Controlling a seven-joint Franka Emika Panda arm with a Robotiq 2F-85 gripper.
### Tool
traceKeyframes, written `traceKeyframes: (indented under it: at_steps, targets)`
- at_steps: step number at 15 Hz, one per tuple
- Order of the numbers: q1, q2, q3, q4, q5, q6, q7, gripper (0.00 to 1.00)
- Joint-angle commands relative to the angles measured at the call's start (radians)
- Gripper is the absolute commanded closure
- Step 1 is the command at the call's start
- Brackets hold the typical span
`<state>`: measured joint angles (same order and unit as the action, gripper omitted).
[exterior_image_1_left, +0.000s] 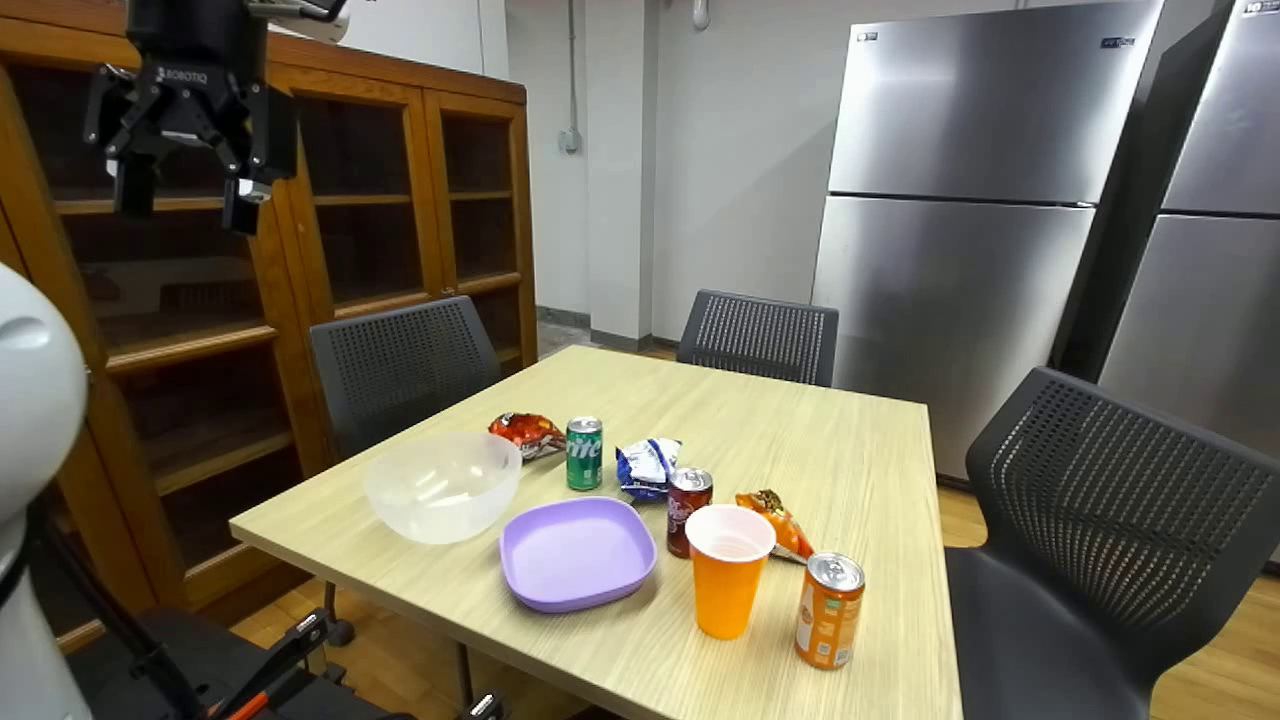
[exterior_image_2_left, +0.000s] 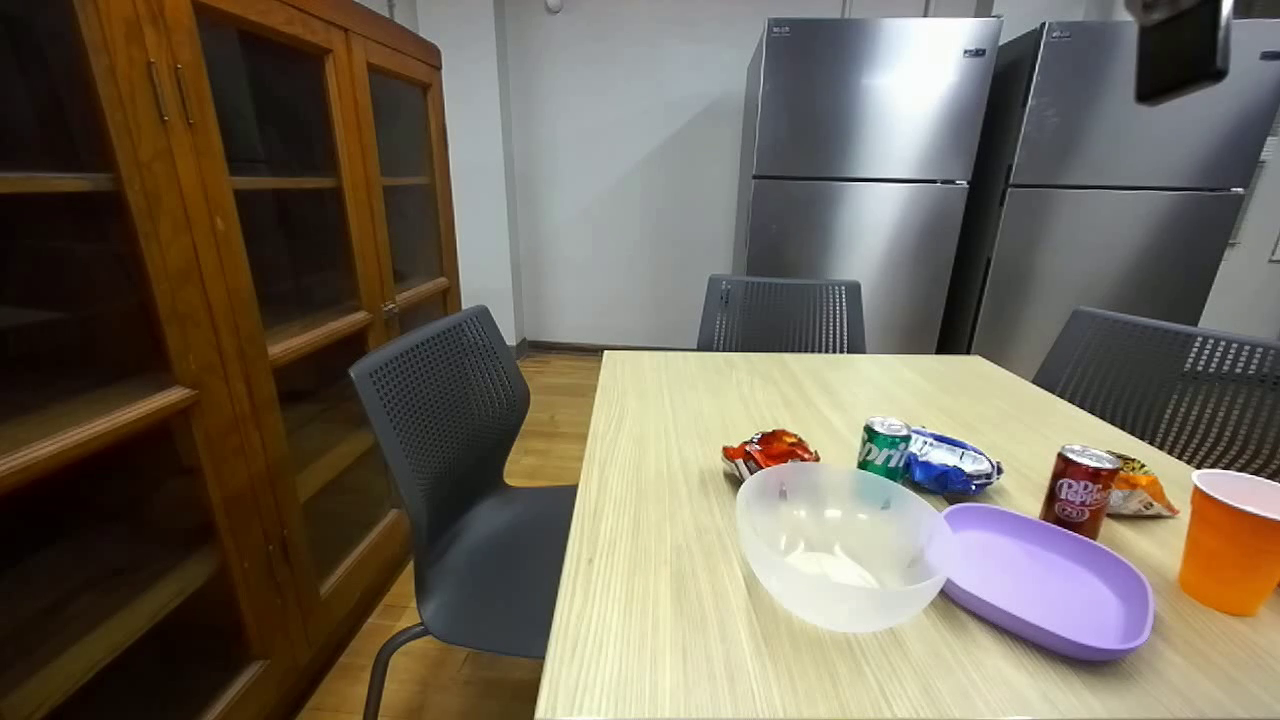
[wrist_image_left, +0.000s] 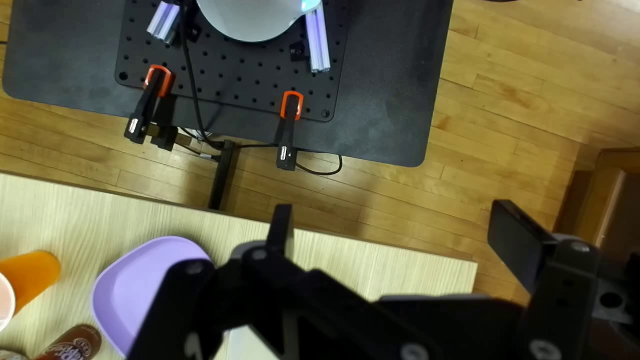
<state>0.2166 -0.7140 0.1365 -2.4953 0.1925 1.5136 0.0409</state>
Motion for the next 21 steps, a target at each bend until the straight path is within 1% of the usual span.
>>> traceKeyframes:
  at_steps: [1,7,14,21]
  targets:
    - [-0.021,0.005,0.011,0.001,-0.006,0.008,-0.016,0.00]
    - [-0.051,0.054,0.001,0.006,-0.036,0.078,-0.021,0.00]
    - [-0.081,0.148,-0.020,0.012,-0.062,0.193,-0.017,0.00]
    - [-0.111,0.269,-0.056,0.025,-0.053,0.349,-0.007,0.00]
